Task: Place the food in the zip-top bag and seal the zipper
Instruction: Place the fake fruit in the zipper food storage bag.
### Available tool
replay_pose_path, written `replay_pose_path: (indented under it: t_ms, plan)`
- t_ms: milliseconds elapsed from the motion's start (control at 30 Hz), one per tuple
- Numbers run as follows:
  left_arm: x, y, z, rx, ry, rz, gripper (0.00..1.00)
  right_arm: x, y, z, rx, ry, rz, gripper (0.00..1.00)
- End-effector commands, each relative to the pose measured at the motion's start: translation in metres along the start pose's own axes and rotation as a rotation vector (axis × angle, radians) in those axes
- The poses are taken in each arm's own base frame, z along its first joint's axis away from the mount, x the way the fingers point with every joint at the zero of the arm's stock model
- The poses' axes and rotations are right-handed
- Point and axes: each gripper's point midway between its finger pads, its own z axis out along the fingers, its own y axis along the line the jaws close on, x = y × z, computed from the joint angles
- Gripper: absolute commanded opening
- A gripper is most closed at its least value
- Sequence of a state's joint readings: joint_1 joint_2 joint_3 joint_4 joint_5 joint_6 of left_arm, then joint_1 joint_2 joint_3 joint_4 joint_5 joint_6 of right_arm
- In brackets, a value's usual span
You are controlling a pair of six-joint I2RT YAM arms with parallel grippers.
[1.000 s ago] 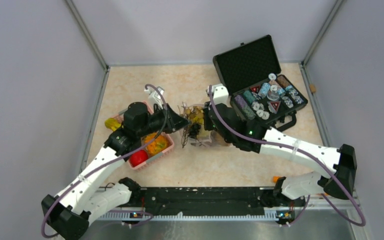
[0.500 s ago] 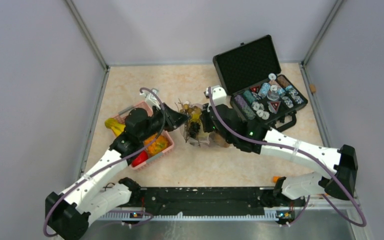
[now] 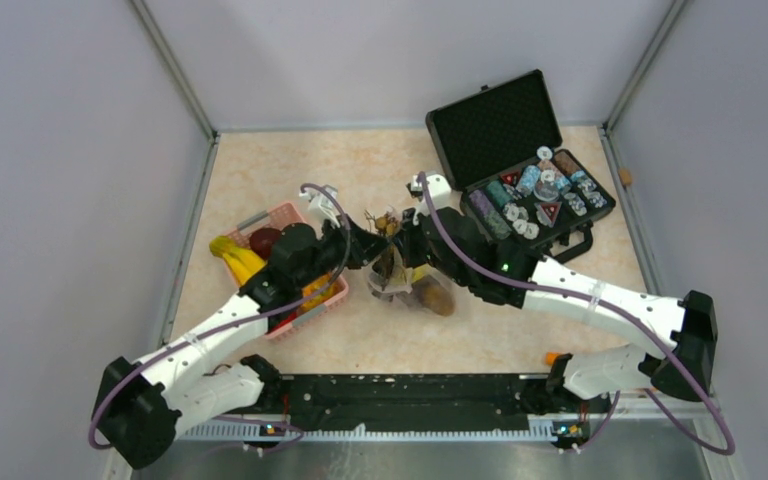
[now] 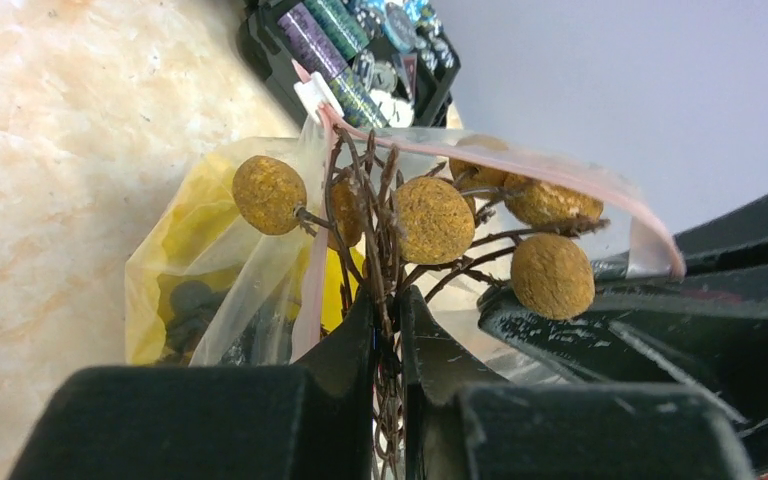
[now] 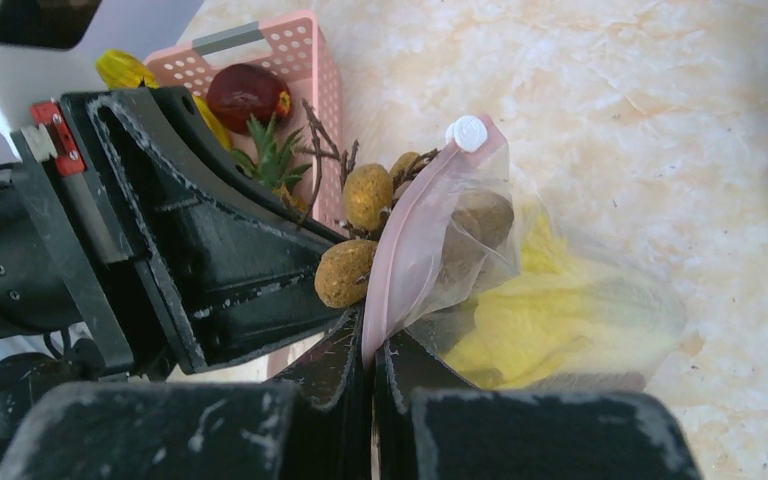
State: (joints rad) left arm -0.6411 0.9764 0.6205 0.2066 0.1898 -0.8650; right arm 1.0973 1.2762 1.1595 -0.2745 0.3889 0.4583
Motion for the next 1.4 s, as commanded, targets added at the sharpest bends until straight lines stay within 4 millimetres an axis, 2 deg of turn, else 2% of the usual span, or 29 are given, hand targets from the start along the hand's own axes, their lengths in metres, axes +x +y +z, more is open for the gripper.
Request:
replay_pose_path:
  t_ms: [0,167,267,367,400,467,600,700,800,900,1033,1167,1233,1367]
  plan:
    - [0.014,-0.015,-0.002,0.061,0.086,0.136,0.0,-0.067,0.021,-0.021,-0.057,-0.182,0.104,0.0]
    - [0.041,-0.012,-0.016,0.098,0.173,0.203,0.0,-0.074,-0.005,-0.019,0.07,-0.202,0.113,0.0]
    - [0.046,-0.013,-0.017,0.1,0.2,0.23,0.0,-0.076,0.005,-0.018,0.018,-0.189,0.095,0.0]
    - [0.039,-0.001,-0.007,0.0,0.195,0.231,0.0,-0.074,0.021,-0.019,-0.065,-0.163,0.097,0.0]
    - [0.043,0.006,-0.004,-0.039,0.231,0.232,0.0,-0.072,0.025,-0.019,-0.092,-0.157,0.098,0.0]
    - [0.05,0.006,0.002,-0.05,0.289,0.256,0.0,-0.069,0.028,-0.02,-0.11,-0.153,0.102,0.0]
    - [0.057,0.015,0.01,-0.126,0.345,0.279,0.0,-0.068,0.015,-0.019,-0.036,-0.146,0.085,0.0]
    - [0.056,0.023,0.007,-0.201,0.337,0.286,0.0,-0.068,-0.011,-0.019,0.115,-0.144,0.078,0.0]
    - [0.049,0.013,-0.004,-0.154,0.277,0.289,0.0,-0.066,-0.032,-0.02,0.224,-0.152,0.083,0.0]
    - [0.035,-0.007,-0.017,-0.05,0.161,0.278,0.0,-0.062,-0.038,-0.019,0.246,-0.155,0.094,0.0]
    - [0.02,0.0,-0.021,-0.098,0.069,0.271,0.0,-0.064,-0.018,-0.018,0.125,-0.154,0.078,0.0]
    - [0.027,-0.01,-0.004,-0.075,0.142,0.26,0.0,-0.061,0.015,-0.017,-0.048,-0.121,0.054,0.0]
    - [0.03,-0.008,0.007,-0.111,0.189,0.24,0.0,-0.055,0.019,-0.015,-0.051,-0.106,0.036,0.0]
    - [0.025,-0.019,0.018,-0.122,0.237,0.24,0.0,-0.051,0.018,-0.016,-0.036,-0.117,0.014,0.0]
